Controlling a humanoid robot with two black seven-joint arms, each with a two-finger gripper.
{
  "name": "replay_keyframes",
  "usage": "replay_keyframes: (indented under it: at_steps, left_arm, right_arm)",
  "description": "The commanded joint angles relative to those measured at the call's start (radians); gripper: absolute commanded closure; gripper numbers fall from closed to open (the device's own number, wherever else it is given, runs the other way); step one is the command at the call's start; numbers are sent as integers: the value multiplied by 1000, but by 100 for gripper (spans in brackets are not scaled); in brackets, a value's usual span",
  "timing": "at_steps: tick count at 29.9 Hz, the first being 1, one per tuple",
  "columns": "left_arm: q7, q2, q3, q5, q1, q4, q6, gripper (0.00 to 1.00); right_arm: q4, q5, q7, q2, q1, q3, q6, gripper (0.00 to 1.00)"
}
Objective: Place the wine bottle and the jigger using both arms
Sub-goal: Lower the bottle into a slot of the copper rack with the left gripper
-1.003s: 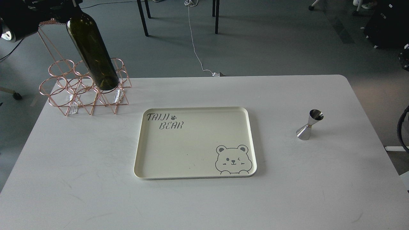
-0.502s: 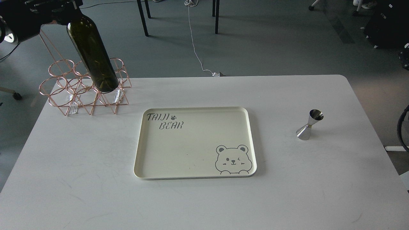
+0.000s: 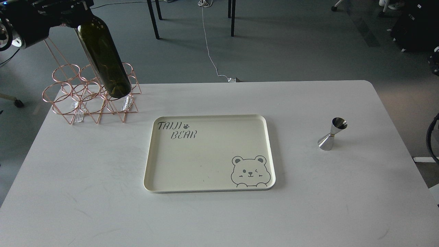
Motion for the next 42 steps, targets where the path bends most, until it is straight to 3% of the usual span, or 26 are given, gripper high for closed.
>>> replay_keyframes:
  at_steps: [1,5,42]
  left_arm:
    - [-5,0,41,-3,-2,0,2,78]
    - [-8,2,55,-3,-2,0,35,78]
    - [-29,34,55,-5,-46,-3,19,78]
  right_arm:
    - [0,0,0,0,-1,0,0,1]
    - [0,0,0,0,1,0,0,1]
    - [0,0,0,0,4,0,0,1]
